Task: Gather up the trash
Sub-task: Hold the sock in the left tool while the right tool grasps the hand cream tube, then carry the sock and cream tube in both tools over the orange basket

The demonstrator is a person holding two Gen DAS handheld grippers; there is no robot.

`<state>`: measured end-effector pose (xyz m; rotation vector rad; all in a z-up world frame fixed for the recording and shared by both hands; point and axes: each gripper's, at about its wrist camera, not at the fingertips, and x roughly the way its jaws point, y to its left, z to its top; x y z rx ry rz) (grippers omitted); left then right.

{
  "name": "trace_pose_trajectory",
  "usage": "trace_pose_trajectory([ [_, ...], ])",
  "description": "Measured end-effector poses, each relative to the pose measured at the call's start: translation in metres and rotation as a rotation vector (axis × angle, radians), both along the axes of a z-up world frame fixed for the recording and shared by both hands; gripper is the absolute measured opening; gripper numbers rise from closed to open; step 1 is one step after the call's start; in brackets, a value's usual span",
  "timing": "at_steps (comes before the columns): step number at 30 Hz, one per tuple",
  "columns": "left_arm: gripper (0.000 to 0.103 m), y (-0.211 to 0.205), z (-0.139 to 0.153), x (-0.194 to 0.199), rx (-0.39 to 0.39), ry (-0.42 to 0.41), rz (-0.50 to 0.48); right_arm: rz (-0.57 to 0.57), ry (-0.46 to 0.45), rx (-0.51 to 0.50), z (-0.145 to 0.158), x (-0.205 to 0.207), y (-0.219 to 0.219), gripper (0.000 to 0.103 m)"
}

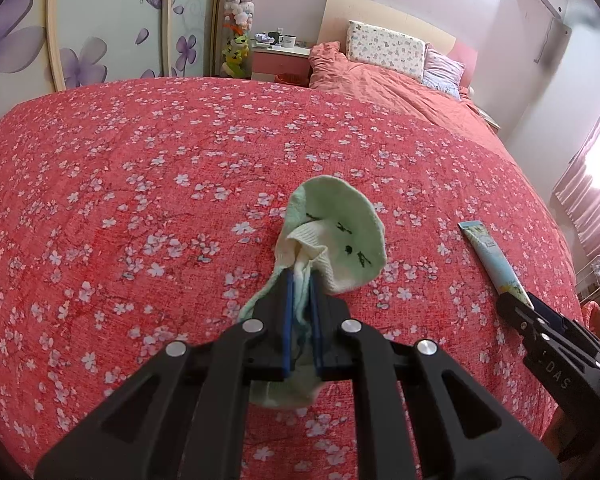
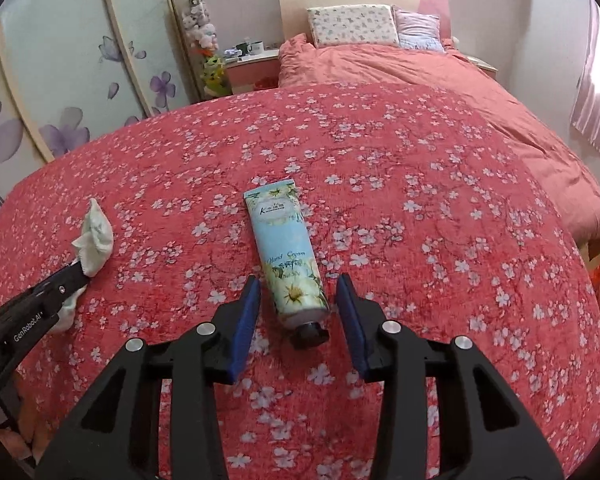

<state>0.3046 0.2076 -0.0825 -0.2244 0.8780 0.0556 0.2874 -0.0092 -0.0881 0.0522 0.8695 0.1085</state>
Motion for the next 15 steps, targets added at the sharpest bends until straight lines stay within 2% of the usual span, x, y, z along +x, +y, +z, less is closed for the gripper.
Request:
trace_pose_trajectory([
  [2, 0.011, 0.000, 0.000, 0.000, -0.001, 0.000, 0.000, 0.004, 0.000, 0.006, 0.001, 0.003, 0.000, 0.031],
  [9, 0.011, -0.001, 0.000, 0.001, 0.011, 0.001, -0.002, 0.007, -0.002, 0.019, 0.001, -0.012, -0.013, 0.028],
  [15, 0.007, -0.006, 0.002, -0.002, 0.030, -0.006, -0.033, 0.012, -0.058, -0.005, 0.017, -0.037, -0.031, 0.027],
])
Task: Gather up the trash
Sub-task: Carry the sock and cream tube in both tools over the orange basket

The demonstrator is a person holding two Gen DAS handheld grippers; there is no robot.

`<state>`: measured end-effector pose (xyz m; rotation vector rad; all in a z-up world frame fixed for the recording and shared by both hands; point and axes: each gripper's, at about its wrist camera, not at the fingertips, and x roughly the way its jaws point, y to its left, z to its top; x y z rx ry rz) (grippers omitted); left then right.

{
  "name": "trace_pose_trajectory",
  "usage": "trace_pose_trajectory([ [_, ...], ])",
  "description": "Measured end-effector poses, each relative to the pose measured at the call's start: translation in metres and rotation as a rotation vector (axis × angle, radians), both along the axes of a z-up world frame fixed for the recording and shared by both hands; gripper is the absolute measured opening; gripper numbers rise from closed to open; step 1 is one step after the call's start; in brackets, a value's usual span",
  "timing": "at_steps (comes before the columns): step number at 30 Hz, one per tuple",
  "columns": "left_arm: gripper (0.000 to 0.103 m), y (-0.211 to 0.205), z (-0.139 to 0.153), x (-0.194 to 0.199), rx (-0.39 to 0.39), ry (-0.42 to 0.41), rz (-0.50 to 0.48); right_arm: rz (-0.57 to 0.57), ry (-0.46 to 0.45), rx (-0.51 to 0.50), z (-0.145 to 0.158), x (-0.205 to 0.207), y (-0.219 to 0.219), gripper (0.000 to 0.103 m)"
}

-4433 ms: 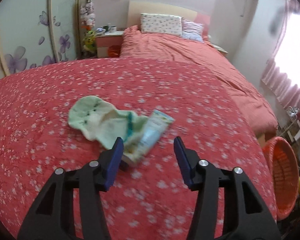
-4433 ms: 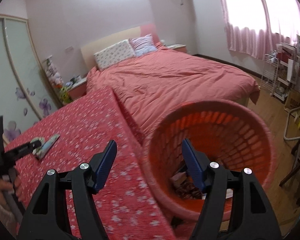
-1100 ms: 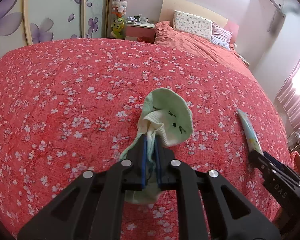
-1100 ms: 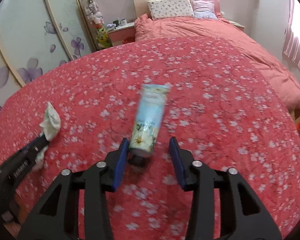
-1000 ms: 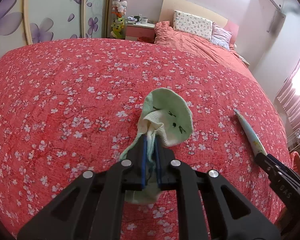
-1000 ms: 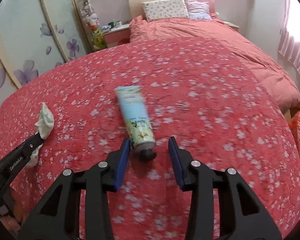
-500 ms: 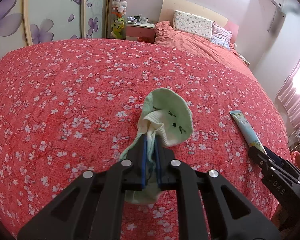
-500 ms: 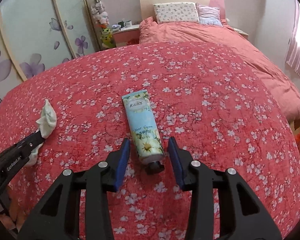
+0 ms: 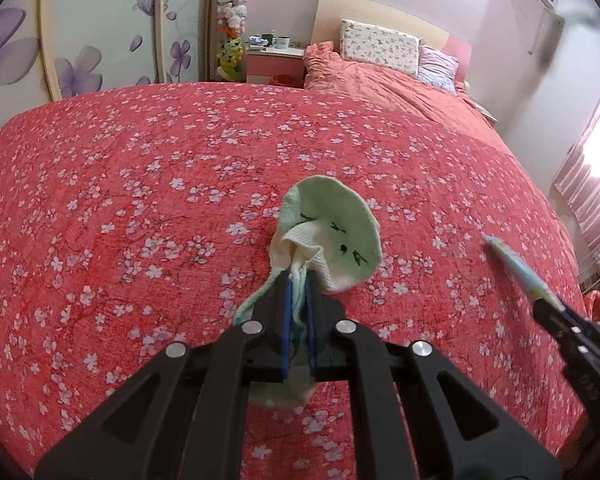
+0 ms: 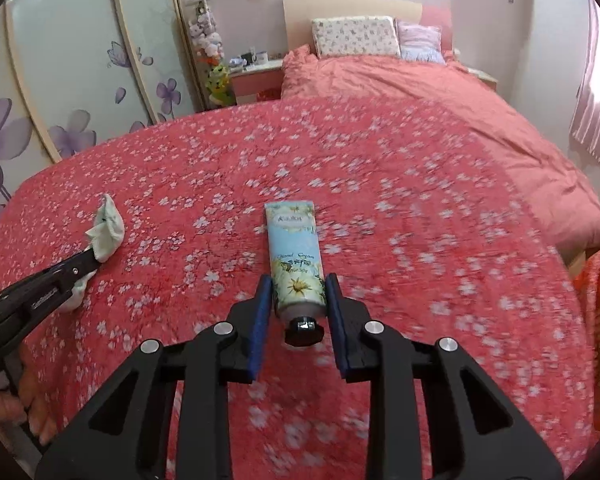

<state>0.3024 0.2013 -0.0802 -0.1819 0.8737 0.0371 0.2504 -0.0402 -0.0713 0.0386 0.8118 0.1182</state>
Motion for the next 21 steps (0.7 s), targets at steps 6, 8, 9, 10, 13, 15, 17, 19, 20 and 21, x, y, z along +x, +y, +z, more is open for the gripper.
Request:
trace_pose_trajectory([
  [6, 0.006, -0.006, 0.002, -0.013, -0.009, -0.008, -0.018, 0.001, 0.009, -0.001, -0.001, -0.009, -0.017, 0.027],
  [8, 0.006, -0.008, 0.003, -0.017, 0.001, -0.009, -0.027, 0.005, 0.023, -0.021, -0.006, -0.010, -0.017, 0.027],
  [9, 0.006, -0.010, 0.003, -0.019, 0.007, -0.009, -0.030, 0.010, 0.037, -0.023, -0.010, -0.009, -0.016, 0.027],
  [10, 0.006, -0.011, 0.002, -0.020, 0.013, -0.003, -0.034, 0.013, 0.051, -0.021, -0.013, -0.008, -0.016, 0.027],
  [13, 0.006, -0.011, -0.002, -0.022, 0.015, 0.006, -0.030, 0.012, 0.066, -0.015, -0.017, -0.005, -0.017, 0.028],
  [15, 0.007, -0.013, -0.002, -0.021, 0.018, 0.007, -0.025, 0.008, 0.073, -0.005, -0.016, -0.001, -0.016, 0.030],
  [17, 0.009, -0.014, -0.003, -0.019, 0.019, 0.010, -0.022, 0.001, 0.080, 0.007, -0.015, 0.004, -0.015, 0.033],
  [19, 0.011, -0.017, -0.003, -0.018, 0.028, 0.009, -0.022, -0.004, 0.082, 0.006, -0.015, 0.009, -0.013, 0.035],
  [20, 0.012, -0.019, -0.003, -0.017, 0.034, 0.007, -0.026, -0.005, 0.080, 0.001, -0.015, 0.009, -0.013, 0.035],
  [21, 0.012, -0.020, -0.003, -0.017, 0.038, 0.007, -0.027, -0.006, 0.074, -0.021, -0.015, 0.010, -0.010, 0.032],
])
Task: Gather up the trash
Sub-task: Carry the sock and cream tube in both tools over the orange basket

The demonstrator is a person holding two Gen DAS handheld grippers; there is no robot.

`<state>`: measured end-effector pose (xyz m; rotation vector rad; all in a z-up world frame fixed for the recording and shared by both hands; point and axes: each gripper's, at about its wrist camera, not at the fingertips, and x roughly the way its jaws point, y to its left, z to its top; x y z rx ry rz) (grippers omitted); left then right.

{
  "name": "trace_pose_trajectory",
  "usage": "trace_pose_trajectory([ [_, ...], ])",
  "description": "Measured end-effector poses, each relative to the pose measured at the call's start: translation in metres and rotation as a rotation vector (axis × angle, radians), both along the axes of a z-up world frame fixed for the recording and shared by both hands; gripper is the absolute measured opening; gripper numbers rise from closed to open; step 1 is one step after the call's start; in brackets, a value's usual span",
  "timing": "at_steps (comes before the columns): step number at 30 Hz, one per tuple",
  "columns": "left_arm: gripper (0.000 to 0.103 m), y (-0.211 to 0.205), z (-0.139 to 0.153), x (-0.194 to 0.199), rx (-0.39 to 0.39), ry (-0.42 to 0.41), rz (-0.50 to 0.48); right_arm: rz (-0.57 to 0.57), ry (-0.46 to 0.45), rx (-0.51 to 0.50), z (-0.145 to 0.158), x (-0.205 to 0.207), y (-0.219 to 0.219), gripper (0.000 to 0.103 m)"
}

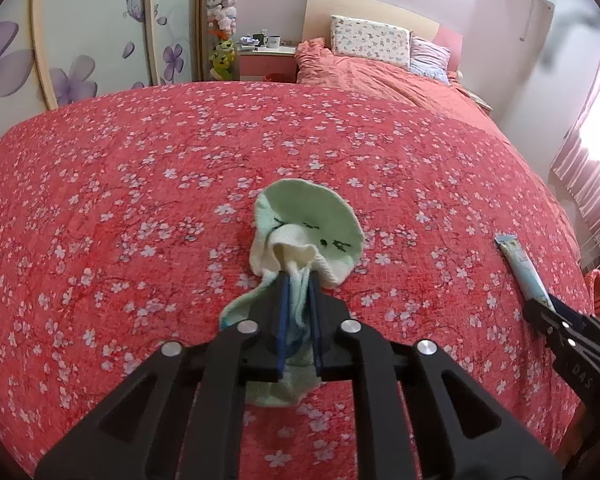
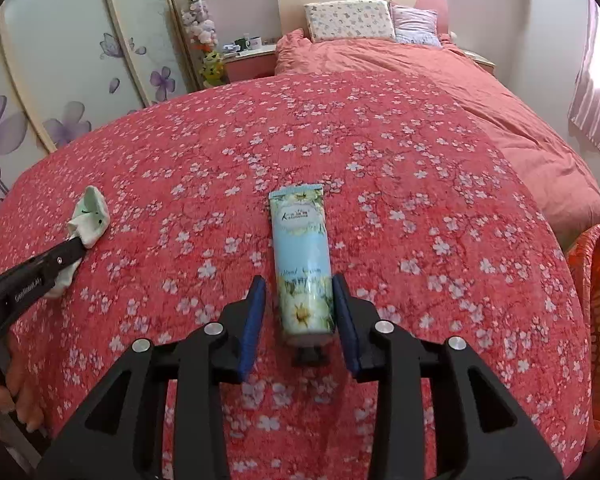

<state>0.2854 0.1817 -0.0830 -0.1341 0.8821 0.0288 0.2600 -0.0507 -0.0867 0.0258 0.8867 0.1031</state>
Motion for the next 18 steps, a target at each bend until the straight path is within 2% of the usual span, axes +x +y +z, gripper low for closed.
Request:
trace_pose_trajectory([
  [1, 0.012, 0.000, 0.000, 0.000, 0.000, 0.000, -0.003, 0.009, -0.009, -0.028, 0.000, 0.000, 0.003, 0.029],
  [3, 0.008, -0.001, 0.001, 0.003, -0.004, 0.000, -0.005, 0.016, -0.017, -0.033, -0.001, -0.002, 0.003, 0.028],
  [8, 0.006, 0.011, 0.003, -0.003, -0.055, -0.013, -0.009, -0.007, -0.054, 0.033, 0.006, -0.019, -0.014, 0.028],
  [18, 0.006, 0.000, 0.041, -0.028, -0.091, -0.101, -0.061, -0.039, -0.219, 0.099, 0.056, -0.065, -0.050, 0.028],
])
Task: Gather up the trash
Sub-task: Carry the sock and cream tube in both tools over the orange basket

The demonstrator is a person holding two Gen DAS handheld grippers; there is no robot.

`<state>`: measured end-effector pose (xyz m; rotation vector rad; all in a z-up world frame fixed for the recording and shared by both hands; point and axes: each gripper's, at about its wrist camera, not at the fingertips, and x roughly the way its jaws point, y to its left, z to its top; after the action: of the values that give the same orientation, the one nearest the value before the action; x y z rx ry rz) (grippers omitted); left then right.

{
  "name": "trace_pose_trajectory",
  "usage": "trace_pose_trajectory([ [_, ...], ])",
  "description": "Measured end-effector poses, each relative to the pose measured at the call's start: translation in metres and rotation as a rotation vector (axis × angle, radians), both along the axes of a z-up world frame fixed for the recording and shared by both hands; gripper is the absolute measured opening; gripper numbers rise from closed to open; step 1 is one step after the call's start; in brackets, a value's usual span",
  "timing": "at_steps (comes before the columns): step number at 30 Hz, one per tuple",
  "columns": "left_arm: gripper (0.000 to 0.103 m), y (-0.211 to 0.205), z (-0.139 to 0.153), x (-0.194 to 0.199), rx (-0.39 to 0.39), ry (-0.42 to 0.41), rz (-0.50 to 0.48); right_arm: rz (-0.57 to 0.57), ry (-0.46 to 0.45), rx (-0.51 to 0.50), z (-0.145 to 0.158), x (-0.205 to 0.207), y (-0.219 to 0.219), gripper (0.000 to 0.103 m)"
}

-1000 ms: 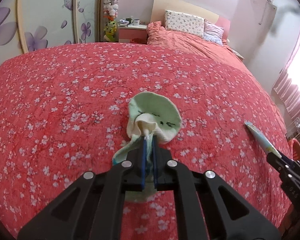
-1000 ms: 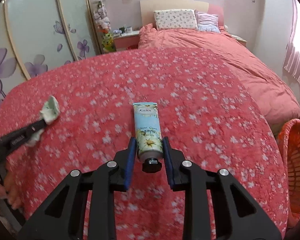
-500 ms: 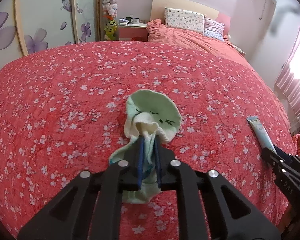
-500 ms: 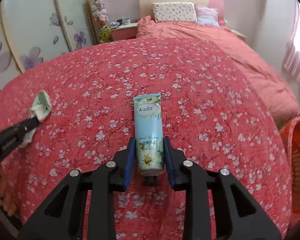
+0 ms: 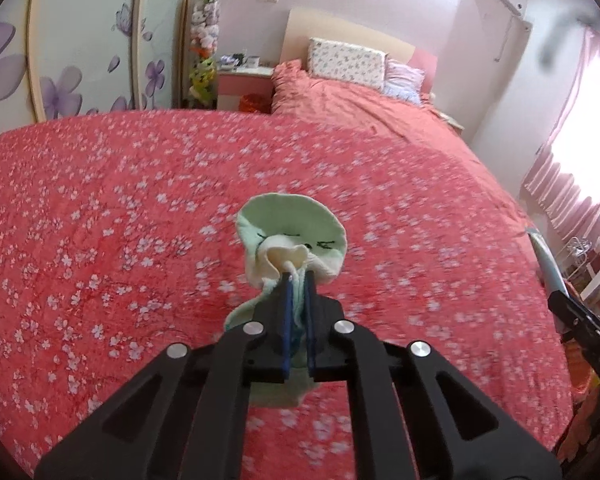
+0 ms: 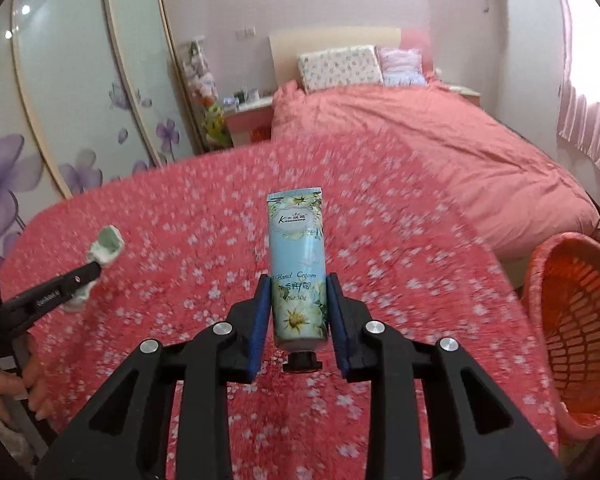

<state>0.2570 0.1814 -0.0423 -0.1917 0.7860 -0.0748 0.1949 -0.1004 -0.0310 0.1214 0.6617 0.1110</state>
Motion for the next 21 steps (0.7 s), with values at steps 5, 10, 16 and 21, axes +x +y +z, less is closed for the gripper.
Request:
trace_pose_trajectory([
  [5, 0.006, -0.027, 0.026, -0.013, -0.024, -0.043, -0.048, -0.039, -0.072, 0.019, 0.020, -0.022, -0.017, 0.028],
  [10, 0.006, -0.065, 0.050, -0.025, -0.030, -0.082, -0.110, -0.086, -0.147, 0.021, 0.036, -0.042, -0.035, 0.028],
  [16, 0.006, -0.114, 0.075, -0.036, -0.047, -0.125, -0.198, -0.157, -0.211, 0.018, 0.051, -0.058, -0.060, 0.028],
  [21, 0.006, -0.158, 0.090, -0.045, -0.055, -0.152, -0.274, -0.231, -0.251, 0.005, 0.057, -0.073, -0.077, 0.028],
])
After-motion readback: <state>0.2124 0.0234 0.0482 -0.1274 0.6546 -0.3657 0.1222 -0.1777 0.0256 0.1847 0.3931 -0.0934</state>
